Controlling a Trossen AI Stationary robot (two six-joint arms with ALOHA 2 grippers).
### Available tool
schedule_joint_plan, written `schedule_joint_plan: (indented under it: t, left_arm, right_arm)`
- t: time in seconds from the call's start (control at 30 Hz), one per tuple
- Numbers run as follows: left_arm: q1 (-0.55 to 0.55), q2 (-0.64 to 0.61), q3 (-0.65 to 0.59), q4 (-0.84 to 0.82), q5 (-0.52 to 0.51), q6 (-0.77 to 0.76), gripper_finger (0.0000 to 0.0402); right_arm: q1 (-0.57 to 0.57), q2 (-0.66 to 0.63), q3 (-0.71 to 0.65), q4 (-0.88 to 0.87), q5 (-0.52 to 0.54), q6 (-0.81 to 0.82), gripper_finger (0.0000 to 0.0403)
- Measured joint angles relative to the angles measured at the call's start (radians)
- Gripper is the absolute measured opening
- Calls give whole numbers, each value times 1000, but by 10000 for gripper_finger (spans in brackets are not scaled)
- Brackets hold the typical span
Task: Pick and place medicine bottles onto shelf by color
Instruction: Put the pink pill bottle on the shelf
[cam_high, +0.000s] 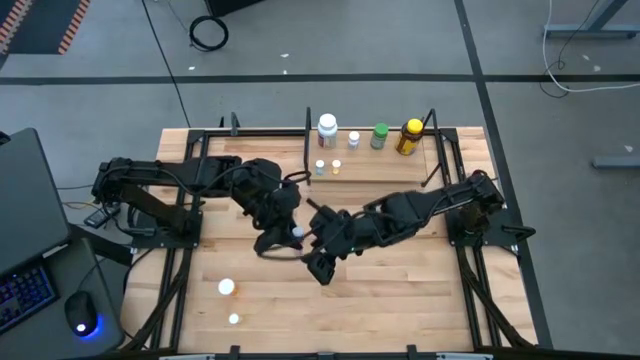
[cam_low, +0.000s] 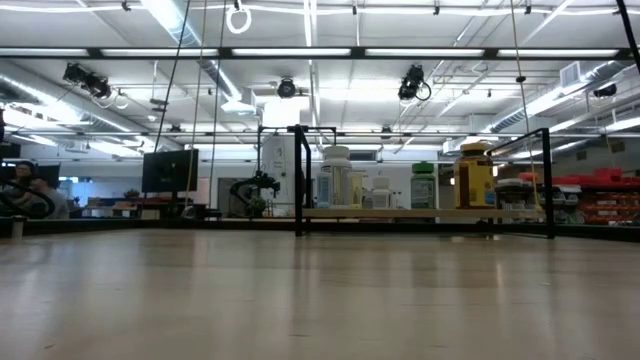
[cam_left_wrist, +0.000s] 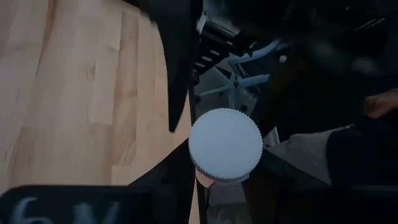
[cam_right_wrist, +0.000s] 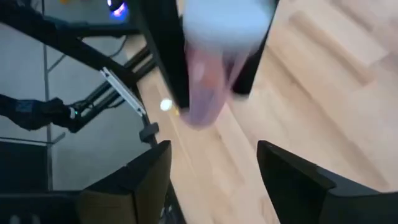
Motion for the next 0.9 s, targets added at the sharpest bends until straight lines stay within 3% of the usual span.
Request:
schedule_joint_plan:
  t: [0.1, 0.37, 0.7, 0.9]
  left_arm:
    - [0, 0, 0, 3, 0, -5, 121]
    - [0, 0, 0, 2, 0, -23, 122]
    - [-1, 0, 0, 2, 0, -26, 120]
    - [-1, -1, 0, 19, 4, -23, 124]
  right_arm:
    - [18, 1, -55, 18, 22, 54, 241]
    - [57, -2, -64, -23, 221, 180, 229]
    - [62, -3, -64, -52, 323, 287, 229]
    - [44, -1, -64, 19, 320, 305, 229]
